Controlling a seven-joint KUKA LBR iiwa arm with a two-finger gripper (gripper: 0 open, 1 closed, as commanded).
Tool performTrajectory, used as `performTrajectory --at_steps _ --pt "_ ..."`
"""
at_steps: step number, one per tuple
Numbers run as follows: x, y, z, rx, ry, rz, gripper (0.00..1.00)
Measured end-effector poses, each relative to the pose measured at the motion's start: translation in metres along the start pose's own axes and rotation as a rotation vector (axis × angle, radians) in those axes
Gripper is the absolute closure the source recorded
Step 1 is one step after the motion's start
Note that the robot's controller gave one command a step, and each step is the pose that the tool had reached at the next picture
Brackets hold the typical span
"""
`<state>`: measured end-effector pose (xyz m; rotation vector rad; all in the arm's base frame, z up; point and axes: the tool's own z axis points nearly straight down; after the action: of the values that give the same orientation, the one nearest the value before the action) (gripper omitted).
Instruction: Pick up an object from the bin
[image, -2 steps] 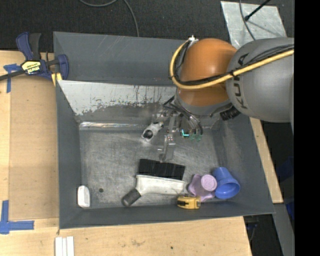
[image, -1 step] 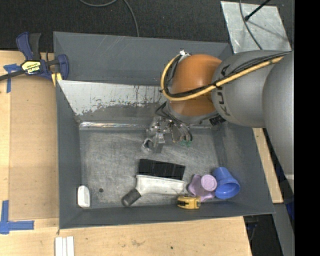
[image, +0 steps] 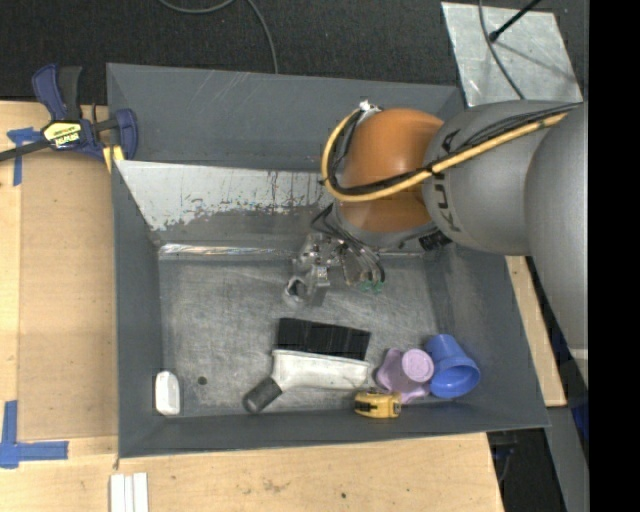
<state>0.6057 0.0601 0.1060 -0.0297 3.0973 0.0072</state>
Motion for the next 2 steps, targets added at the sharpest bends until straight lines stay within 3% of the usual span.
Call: performTrajectory --at_steps 1,2 --pt "0.005 -0.004 -0.032 0.003 0.039 -0.007 1.00" --pt "-0.003 0.001 -0.092 0.004 0.043 -0.022 1.00"
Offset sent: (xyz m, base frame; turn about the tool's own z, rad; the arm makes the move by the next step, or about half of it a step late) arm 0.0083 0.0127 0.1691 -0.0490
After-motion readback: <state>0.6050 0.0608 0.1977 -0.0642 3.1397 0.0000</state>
